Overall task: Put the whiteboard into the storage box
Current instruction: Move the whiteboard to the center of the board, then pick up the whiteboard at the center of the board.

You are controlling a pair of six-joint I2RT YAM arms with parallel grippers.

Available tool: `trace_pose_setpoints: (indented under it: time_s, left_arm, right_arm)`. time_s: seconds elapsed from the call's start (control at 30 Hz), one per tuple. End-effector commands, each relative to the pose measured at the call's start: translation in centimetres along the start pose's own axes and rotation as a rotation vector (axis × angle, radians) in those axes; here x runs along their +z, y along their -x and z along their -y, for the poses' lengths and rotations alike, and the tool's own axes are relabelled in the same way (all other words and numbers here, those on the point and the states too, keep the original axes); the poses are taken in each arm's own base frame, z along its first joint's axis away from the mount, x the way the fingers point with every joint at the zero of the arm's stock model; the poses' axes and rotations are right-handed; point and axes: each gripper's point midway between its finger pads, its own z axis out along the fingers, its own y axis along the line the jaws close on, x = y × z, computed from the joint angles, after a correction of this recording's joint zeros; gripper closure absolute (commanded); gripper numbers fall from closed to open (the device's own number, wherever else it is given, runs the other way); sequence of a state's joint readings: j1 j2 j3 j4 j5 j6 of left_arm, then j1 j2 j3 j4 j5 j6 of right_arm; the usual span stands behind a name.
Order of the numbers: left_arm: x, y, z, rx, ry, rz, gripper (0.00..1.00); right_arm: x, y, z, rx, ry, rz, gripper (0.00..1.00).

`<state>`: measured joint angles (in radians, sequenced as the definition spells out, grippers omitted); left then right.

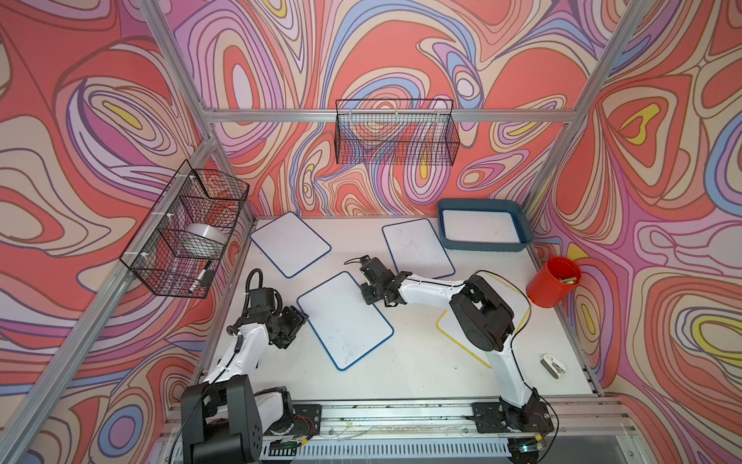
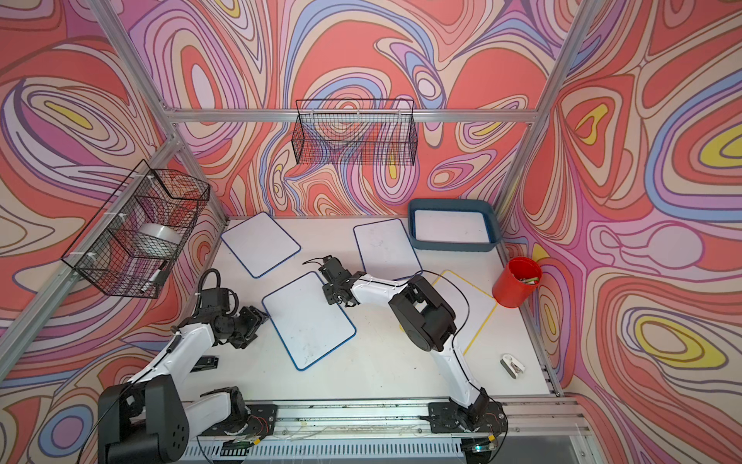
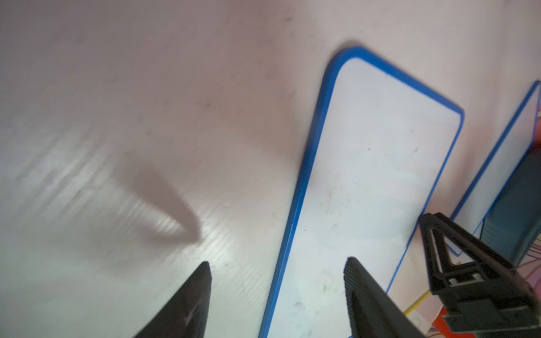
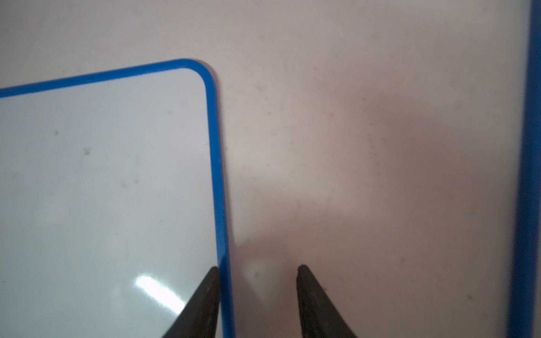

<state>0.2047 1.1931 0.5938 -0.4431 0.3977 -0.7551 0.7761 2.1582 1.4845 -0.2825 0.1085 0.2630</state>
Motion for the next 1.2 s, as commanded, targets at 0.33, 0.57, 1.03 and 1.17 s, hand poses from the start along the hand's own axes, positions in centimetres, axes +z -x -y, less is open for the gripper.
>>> trace_pose_setpoints:
  time_s: [0.33, 0.57, 1.03, 1.17]
  left_arm:
    - [3.0, 6.6, 13.6, 0.318, -0.171, -0.015, 0.33]
    - [9.1, 7.9, 18.5, 0.440, -0.168, -0.070, 0.34]
    - [14.0, 4.0, 15.6, 0.425, -0.183, -0.173, 0.34]
    - [13.2, 1.9, 12.6, 0.402, -0.142, -0.195, 0.34]
  right_arm:
    - [-8.1, -7.3, -3.9, 0.149, 0.282, -0.147, 0.54]
    - [-11.3, -14.7, -7.6, 0.160, 0.325, -0.283, 0.55]
    - [-7.7, -15.9, -6.3, 0.352, 0.229, -0.299, 0.54]
    - [-6.7, -12.8, -3.7, 0.455, 0.230, -0.233, 0.54]
